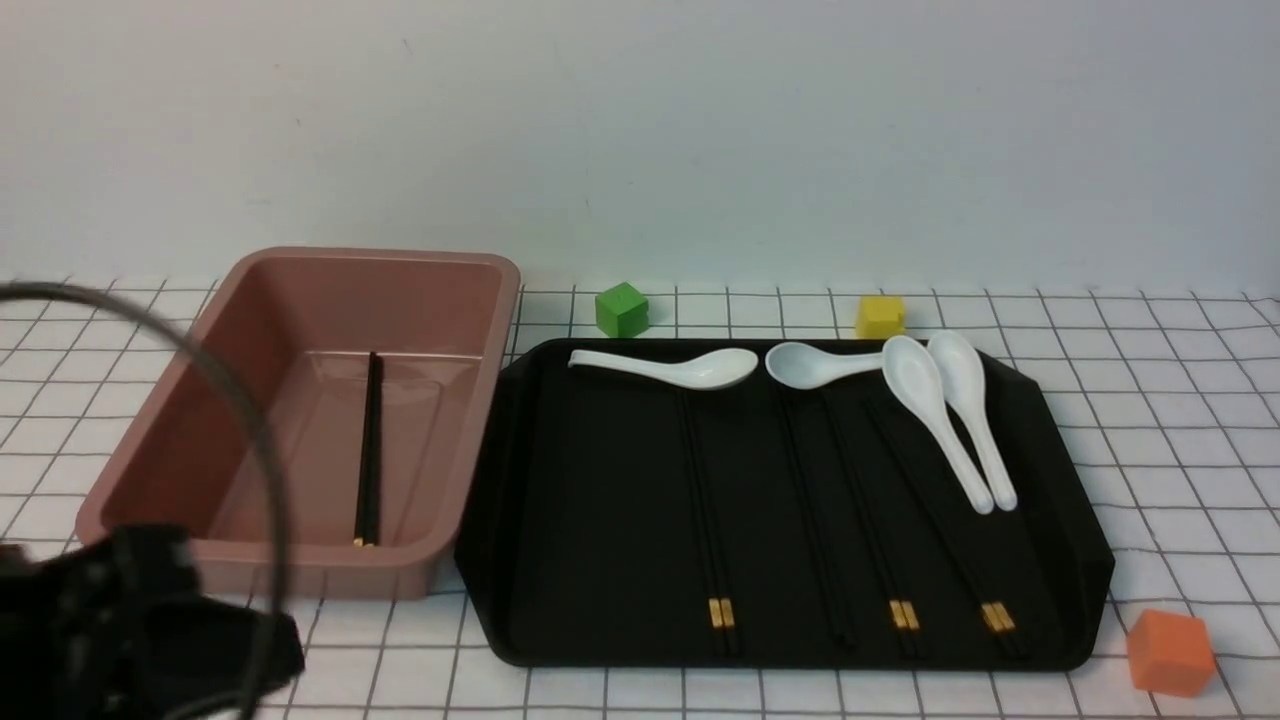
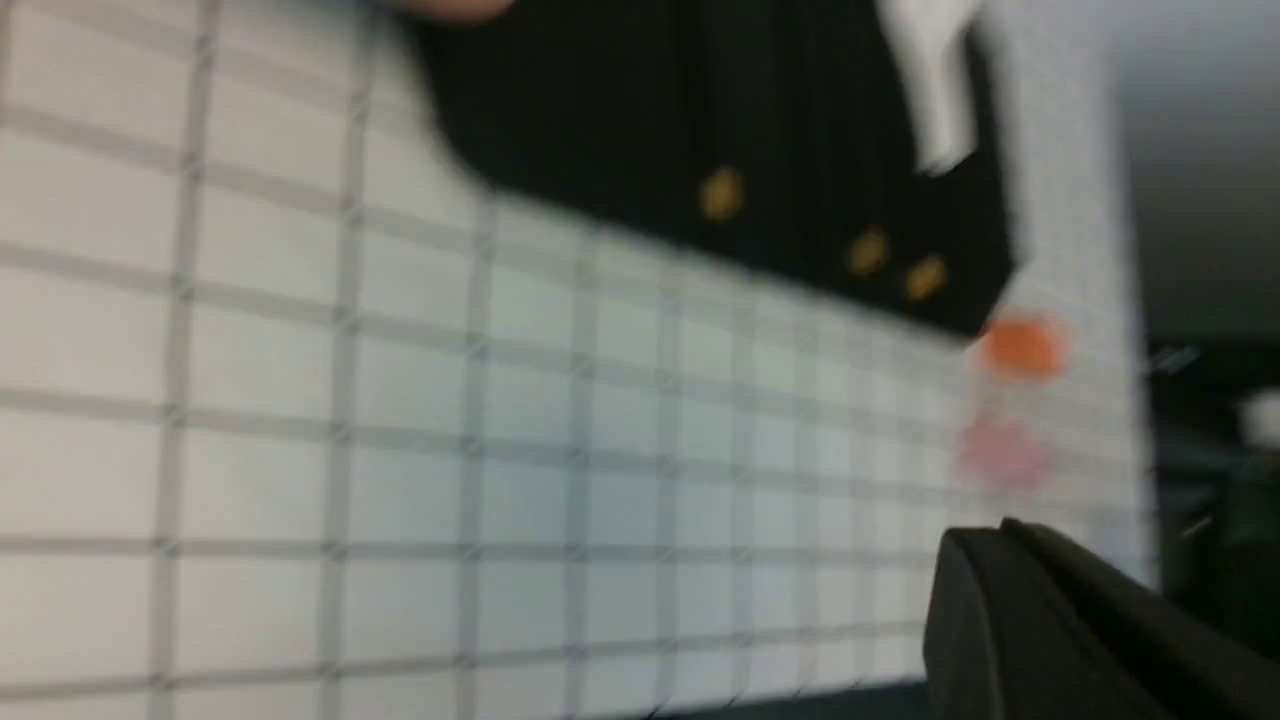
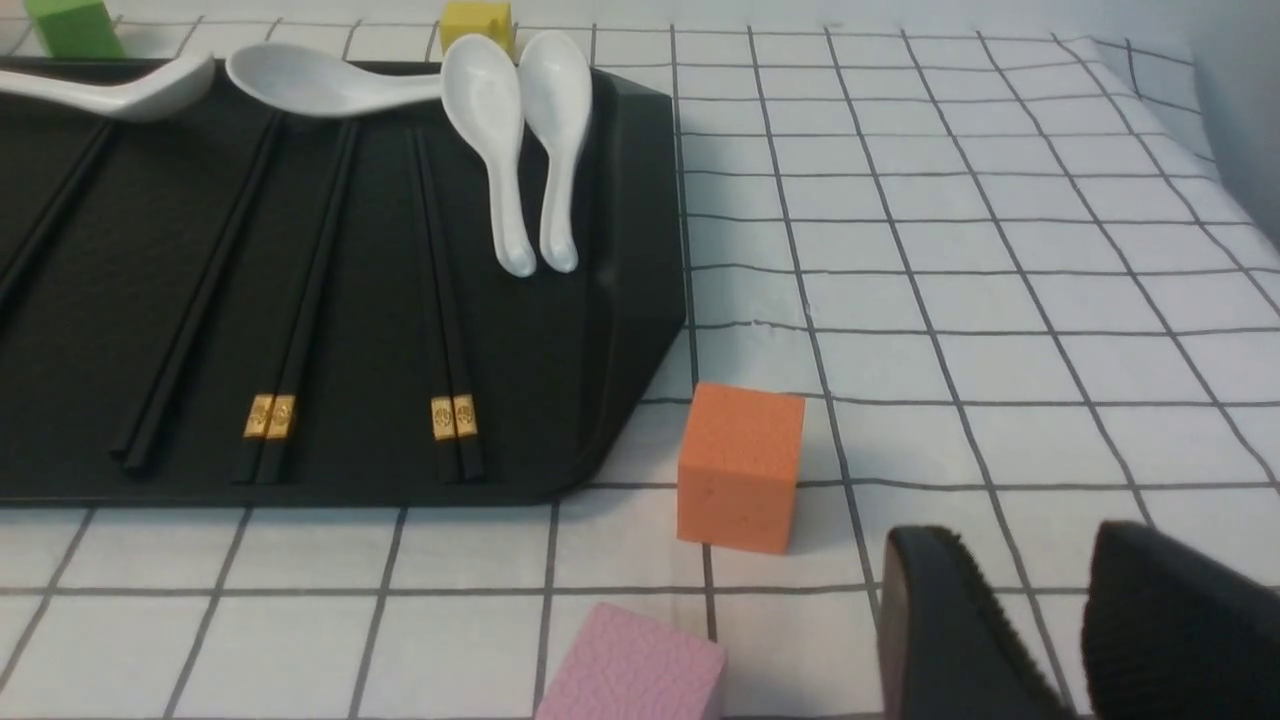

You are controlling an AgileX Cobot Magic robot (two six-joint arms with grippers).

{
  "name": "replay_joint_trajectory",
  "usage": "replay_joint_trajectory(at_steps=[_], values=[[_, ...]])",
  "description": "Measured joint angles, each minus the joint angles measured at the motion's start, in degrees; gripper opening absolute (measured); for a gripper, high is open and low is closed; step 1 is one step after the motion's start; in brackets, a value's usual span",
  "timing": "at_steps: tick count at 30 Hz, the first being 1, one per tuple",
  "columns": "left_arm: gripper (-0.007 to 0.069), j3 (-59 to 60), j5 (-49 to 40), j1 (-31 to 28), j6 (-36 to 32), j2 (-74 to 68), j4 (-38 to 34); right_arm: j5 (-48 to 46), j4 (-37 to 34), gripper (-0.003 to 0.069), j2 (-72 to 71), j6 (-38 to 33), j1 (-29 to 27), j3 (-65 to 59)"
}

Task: On white black tablecloth take chopsticks from black tray and put them in box.
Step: 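Reach over to the black tray and grasp a pair of chopsticks with the left gripper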

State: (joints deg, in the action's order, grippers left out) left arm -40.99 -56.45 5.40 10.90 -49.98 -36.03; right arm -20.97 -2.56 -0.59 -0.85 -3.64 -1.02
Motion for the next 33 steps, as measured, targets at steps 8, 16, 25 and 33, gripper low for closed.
replay_joint_trajectory(at_steps=[8,16,25,33], values=[[-0.0013,-16.38,-2.82,11.55,5.02,-27.5,10.63,0.0,0.0,0.024,0.0,0.0,0.0,0.0],[0.0023,-36.24,-6.18,26.82,19.06,-50.45,21.07,0.0,0.0,0.024,0.0,0.0,0.0,0.0],[0.0282,-67.44,-12.78,35.19,26.94,-76.94,33.91,0.0,0.0,0.024,0.0,0.0,0.0,0.0],[0.0356,-82.27,-13.33,36.75,32.56,-88.7,36.37,0.0,0.0,0.024,0.0,0.0,0.0,0.0]])
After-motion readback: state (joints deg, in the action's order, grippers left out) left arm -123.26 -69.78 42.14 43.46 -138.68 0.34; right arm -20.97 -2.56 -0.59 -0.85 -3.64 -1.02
